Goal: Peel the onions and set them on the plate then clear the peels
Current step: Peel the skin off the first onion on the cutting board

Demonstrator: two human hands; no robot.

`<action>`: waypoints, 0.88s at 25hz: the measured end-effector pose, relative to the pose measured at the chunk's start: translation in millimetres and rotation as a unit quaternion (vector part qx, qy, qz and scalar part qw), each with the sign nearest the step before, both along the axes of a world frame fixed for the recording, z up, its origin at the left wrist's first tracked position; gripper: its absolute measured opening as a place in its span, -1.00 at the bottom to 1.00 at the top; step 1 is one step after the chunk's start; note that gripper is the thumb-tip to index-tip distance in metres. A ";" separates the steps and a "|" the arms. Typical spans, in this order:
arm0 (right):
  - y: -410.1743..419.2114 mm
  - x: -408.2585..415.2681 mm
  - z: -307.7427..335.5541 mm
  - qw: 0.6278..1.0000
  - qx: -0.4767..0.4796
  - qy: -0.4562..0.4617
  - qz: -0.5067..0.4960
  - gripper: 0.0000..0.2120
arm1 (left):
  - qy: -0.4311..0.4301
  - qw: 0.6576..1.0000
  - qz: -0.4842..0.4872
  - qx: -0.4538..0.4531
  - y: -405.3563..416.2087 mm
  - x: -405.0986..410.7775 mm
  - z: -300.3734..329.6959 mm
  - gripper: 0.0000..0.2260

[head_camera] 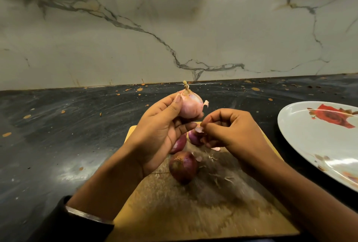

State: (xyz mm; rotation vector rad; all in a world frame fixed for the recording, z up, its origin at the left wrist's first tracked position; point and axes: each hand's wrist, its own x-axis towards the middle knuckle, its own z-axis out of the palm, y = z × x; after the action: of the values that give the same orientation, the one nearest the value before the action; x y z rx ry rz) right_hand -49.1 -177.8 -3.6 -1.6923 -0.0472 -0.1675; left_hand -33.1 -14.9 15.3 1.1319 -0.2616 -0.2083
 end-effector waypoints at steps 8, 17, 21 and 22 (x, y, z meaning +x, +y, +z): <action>-7.2 -8.0 12.6 0.935 -0.350 -0.043 0.038 -0.87 | 0.002 1.000 -0.004 0.004 2.5 0.2 0.6 -0.69; -9.4 -2.5 16.3 0.999 0.050 -0.015 0.011 -0.80 | 0.011 1.000 -0.016 -0.020 -1.6 2.1 -4.3 -0.68; -9.0 -0.7 15.6 0.996 0.087 -0.009 0.012 -0.83 | 0.003 0.999 -0.028 -0.028 -1.0 0.4 -2.7 -0.61; -9.4 -0.4 15.9 0.995 0.097 -0.005 0.016 -0.84 | 0.001 0.999 -0.029 -0.028 -0.8 0.4 -2.7 -0.61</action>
State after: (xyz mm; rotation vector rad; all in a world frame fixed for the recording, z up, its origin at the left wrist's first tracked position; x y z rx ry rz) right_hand -49.5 -187.2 12.3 -1.4965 -0.0646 -0.1516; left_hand -32.8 -15.7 12.6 1.0693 -0.2965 -0.2528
